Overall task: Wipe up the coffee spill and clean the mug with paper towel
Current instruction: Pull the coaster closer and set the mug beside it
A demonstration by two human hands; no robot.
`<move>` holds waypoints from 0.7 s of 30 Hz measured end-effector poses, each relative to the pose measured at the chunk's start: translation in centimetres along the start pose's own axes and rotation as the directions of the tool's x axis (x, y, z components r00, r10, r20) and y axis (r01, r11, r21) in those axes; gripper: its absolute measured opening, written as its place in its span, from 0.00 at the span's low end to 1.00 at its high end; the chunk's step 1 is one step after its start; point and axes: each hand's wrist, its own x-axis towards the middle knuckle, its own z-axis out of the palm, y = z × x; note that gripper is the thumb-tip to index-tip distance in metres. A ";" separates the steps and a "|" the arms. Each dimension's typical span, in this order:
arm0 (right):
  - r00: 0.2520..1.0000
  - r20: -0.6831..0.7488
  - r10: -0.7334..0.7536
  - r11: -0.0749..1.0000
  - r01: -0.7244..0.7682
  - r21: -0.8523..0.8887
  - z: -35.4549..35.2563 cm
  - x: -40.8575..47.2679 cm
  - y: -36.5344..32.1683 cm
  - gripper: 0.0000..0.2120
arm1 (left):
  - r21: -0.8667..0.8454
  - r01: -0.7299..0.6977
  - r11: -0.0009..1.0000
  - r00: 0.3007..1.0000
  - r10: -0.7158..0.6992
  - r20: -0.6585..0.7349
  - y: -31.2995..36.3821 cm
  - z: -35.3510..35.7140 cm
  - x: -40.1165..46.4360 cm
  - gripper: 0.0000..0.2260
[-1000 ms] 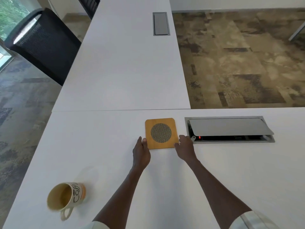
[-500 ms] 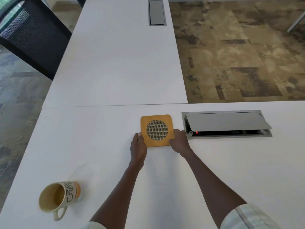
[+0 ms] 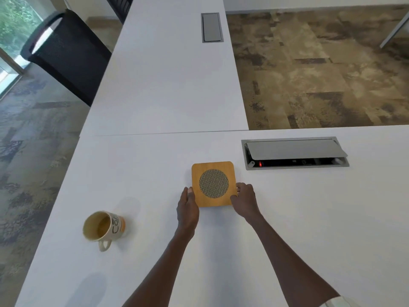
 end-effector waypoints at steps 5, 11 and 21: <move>1.000 0.017 0.008 1.000 -0.008 0.006 0.9 -4.8 2.1 0.23 | 0.044 0.026 0.999 1.000 -0.025 -0.006 -2.3 -1.4 -3.8 0.23; 0.999 0.031 0.040 0.999 -0.041 0.006 2.2 -9.5 5.0 0.22 | 0.026 0.047 0.999 0.999 -0.047 -0.010 -5.6 -2.4 -7.7 0.22; 0.997 0.068 0.036 0.998 -0.032 -0.057 3.6 -12.3 7.5 0.24 | 0.038 0.071 0.997 0.997 -0.071 -0.018 -8.9 -3.0 -10.2 0.21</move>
